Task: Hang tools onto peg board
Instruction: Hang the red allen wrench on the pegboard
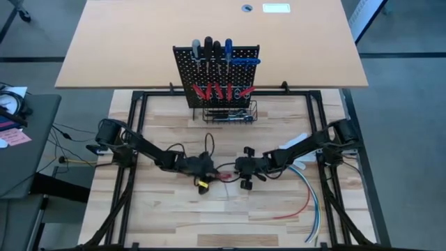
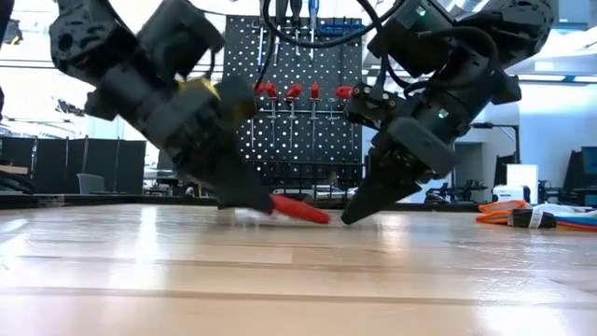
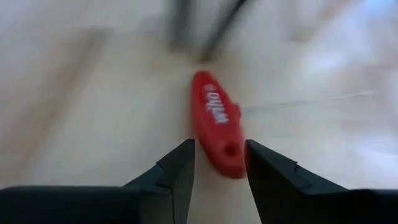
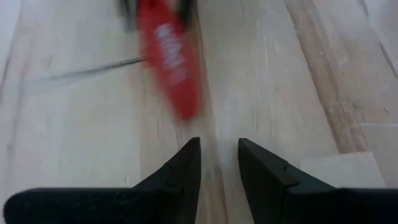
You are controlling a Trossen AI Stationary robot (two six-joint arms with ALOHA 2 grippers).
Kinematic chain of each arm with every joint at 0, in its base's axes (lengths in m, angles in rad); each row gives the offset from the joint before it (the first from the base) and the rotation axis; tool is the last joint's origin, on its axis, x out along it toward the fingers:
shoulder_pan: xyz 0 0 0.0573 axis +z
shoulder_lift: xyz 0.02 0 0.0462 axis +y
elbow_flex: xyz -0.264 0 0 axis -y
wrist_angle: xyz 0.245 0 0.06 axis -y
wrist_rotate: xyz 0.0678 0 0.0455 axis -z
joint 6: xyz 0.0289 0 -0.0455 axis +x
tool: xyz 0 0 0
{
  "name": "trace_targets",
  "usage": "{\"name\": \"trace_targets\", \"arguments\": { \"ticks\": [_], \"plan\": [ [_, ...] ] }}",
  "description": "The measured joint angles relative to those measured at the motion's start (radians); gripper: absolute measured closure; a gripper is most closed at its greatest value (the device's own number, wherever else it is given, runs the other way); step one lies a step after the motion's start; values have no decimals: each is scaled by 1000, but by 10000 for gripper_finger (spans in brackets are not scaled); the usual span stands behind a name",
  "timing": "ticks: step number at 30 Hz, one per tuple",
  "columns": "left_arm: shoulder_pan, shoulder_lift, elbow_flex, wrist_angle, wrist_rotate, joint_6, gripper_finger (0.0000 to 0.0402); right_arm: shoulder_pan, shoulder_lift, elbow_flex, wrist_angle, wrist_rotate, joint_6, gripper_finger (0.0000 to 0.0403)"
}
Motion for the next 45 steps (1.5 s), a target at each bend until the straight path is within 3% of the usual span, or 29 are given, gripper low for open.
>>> {"name": "trace_targets", "arguments": {
  "ticks": [5, 17, 27, 31, 35, 41, 45],
  "plan": [
    [-33, -15, 29, 47, 4, 94, 272, 0, 0, 1, 11, 0, -2, 290],
    [-122, -13, 37, -15, 14, 358, 265, 2, 0, 0, 19, -2, -18, 290],
    [-129, 105, 60, 56, -18, 331, 188, 2, -1, 0, 25, -2, -18, 290],
    [-133, 130, 93, 28, -57, 320, 180, 2, -1, 0, 24, -2, -18, 290],
    [-127, 129, 118, -48, -59, 314, 211, 4, -1, 0, 22, -2, -23, 290],
    [-123, 126, 121, -93, -63, 335, 328, 6, -1, 0, 44, 55, -11, 290],
    [-144, 72, 120, -164, -225, 364, 331, 6, -12, 0, 53, 103, 1, 290]
  ]
}}
